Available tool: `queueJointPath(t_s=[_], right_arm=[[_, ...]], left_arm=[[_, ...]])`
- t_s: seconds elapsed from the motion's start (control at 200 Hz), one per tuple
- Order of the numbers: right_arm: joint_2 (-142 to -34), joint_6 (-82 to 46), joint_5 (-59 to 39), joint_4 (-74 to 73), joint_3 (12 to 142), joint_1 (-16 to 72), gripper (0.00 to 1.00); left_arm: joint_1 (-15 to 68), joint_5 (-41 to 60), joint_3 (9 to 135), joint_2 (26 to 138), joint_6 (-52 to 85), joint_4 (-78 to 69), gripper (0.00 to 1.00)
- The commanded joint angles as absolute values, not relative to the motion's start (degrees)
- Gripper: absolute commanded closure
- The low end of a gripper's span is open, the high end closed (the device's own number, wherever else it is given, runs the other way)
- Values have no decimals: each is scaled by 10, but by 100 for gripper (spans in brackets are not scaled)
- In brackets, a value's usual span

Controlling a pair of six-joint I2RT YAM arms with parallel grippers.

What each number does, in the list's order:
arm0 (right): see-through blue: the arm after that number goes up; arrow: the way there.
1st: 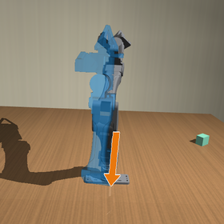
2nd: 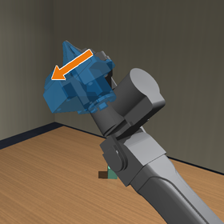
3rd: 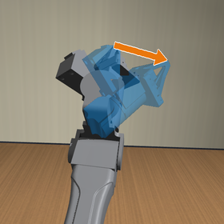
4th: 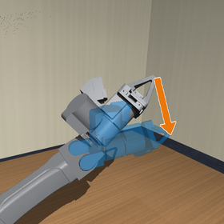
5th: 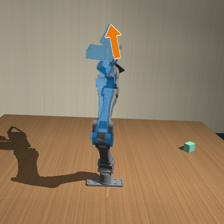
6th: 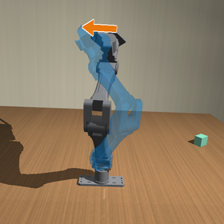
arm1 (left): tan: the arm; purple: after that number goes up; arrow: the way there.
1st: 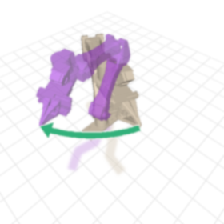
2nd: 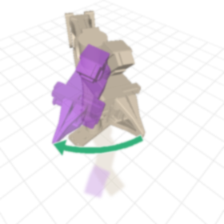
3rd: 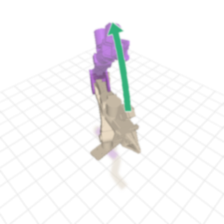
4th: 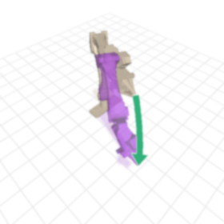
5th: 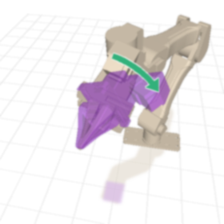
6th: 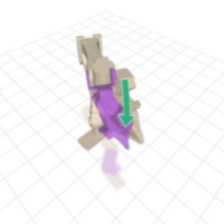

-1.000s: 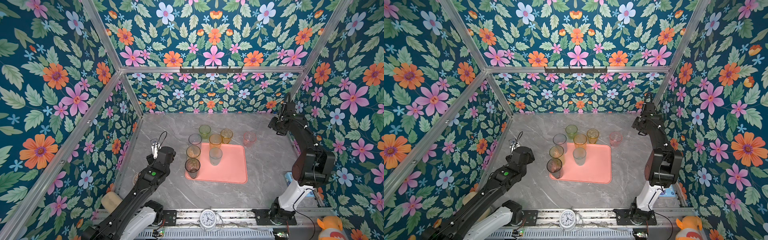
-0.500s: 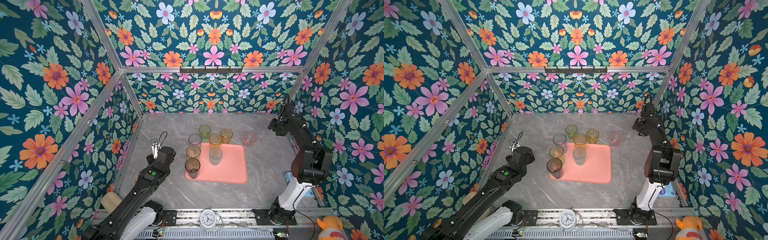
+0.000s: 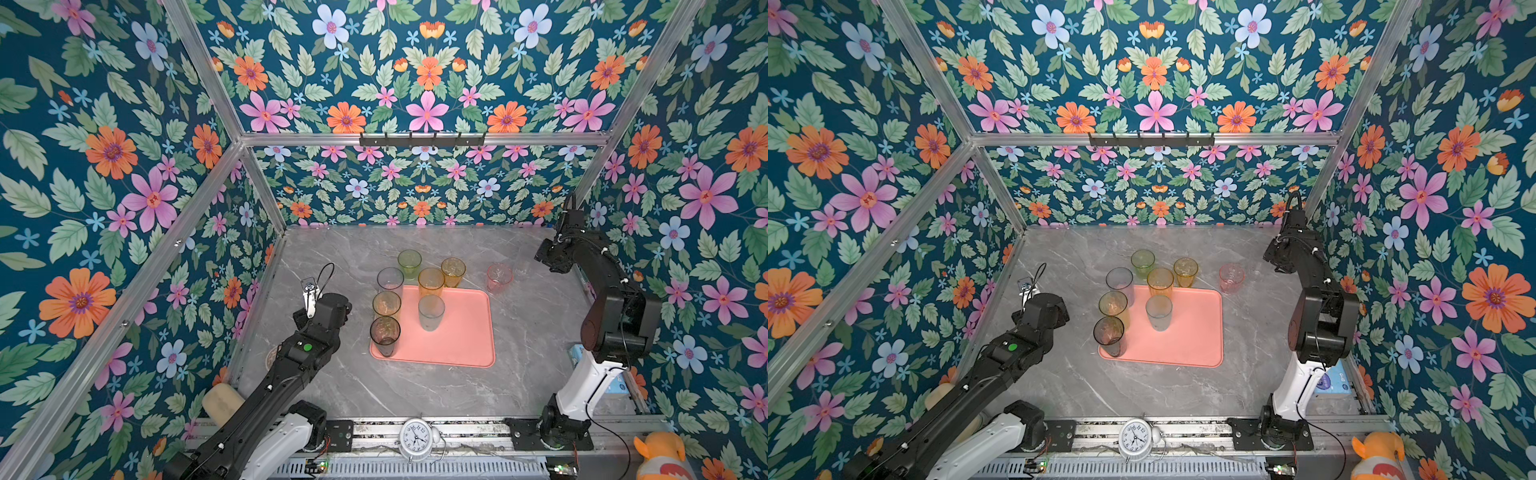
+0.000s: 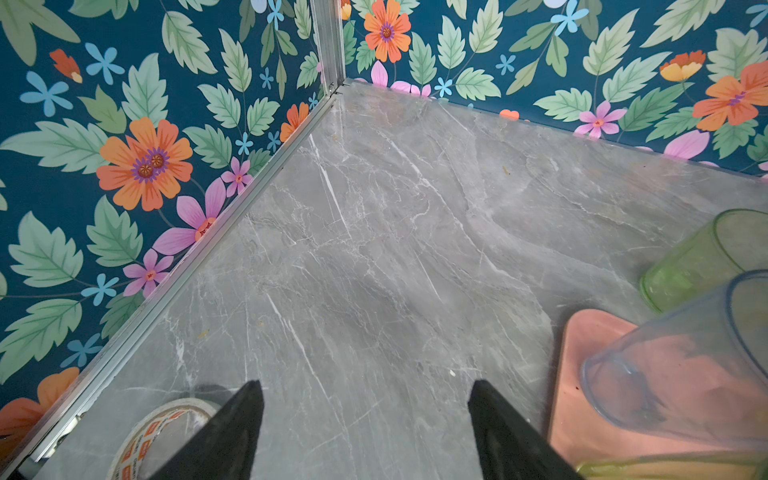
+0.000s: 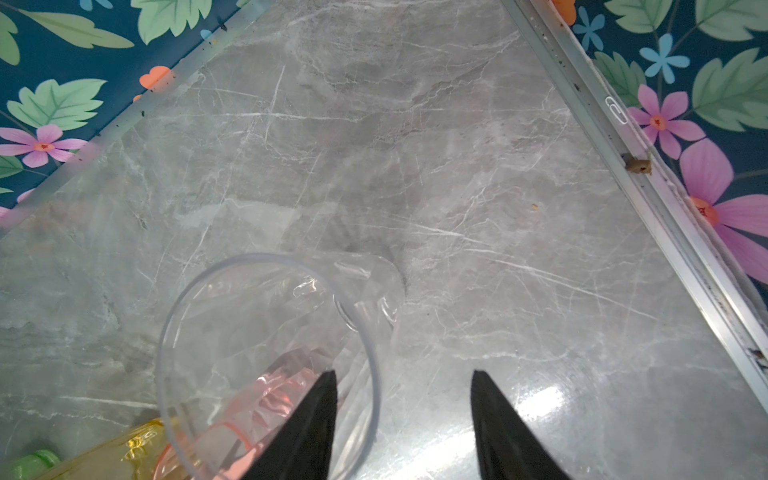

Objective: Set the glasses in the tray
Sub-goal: 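Lower and close the right gripper on the clear glass's rim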

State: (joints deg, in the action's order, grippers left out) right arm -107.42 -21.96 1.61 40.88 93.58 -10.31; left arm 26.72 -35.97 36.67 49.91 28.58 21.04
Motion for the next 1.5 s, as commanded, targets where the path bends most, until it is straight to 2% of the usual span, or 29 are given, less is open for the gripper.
queueJointPath(t_s=[0.0, 0.275, 0.645, 0.97, 1.495], right_arm=[[-1078, -225, 27, 407, 937, -103, 48], [-1087, -225, 26, 406, 937, -103, 54], [-1091, -223, 21, 407, 940, -103, 68], [-1095, -217, 14, 407, 944, -103, 74], [-1093, -214, -10, 415, 949, -103, 91]], left_arm=[[267, -361, 365, 497, 292, 214, 20], [267, -359, 368, 503, 290, 212, 20], [267, -358, 369, 503, 289, 212, 20], [267, -353, 373, 511, 286, 213, 20], [267, -355, 375, 507, 286, 220, 20]])
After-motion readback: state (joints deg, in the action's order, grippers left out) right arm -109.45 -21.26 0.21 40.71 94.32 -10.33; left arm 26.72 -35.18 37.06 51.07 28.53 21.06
